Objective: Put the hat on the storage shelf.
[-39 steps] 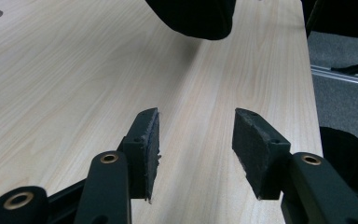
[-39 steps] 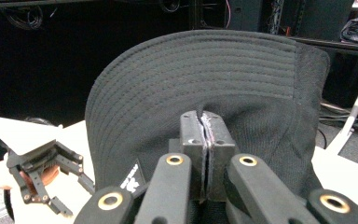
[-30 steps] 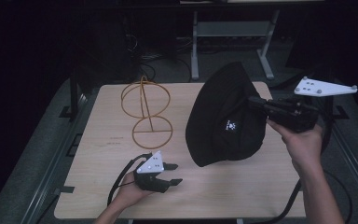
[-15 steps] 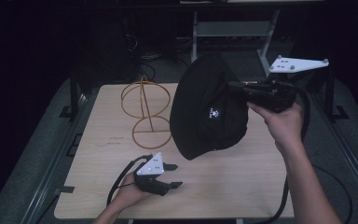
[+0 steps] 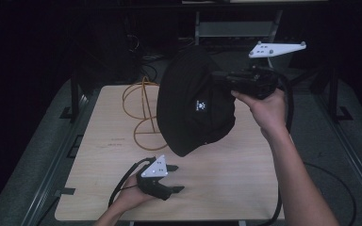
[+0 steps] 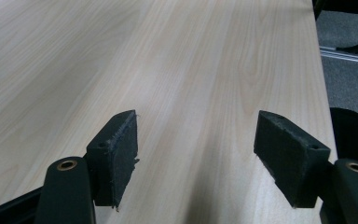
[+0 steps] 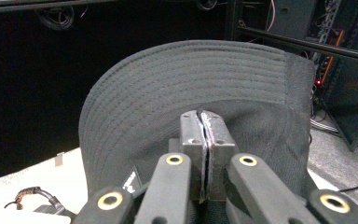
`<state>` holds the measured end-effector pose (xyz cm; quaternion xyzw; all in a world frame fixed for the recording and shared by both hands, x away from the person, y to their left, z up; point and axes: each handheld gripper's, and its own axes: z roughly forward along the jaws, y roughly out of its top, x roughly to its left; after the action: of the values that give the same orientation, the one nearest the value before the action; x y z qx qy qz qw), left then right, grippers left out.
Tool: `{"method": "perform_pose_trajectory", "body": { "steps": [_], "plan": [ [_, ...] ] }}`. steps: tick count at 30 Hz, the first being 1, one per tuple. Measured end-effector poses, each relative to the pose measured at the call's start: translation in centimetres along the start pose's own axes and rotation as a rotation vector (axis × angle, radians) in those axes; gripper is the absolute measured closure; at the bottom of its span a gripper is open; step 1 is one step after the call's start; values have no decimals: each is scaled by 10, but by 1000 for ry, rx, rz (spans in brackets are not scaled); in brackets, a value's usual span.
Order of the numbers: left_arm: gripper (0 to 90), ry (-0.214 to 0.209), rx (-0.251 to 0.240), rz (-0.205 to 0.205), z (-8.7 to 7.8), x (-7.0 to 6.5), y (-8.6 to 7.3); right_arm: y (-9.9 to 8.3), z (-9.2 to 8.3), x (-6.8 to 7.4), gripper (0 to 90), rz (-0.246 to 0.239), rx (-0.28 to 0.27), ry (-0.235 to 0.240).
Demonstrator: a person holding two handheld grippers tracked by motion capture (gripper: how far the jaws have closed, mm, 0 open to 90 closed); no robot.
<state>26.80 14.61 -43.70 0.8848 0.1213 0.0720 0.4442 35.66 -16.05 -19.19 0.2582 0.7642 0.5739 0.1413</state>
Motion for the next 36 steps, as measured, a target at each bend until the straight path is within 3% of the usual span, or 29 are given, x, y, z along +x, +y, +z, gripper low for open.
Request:
{"method": "perform_pose_trajectory", "body": {
  "steps": [9,36],
  "plan": [
    [296,-22,-42,-30,-7,7,-1,14,22,-1,885,-3,9,21],
    [295,-34,-53,3,-3,4,2,63,91,7,885,-43,37,83]
  ]
}}
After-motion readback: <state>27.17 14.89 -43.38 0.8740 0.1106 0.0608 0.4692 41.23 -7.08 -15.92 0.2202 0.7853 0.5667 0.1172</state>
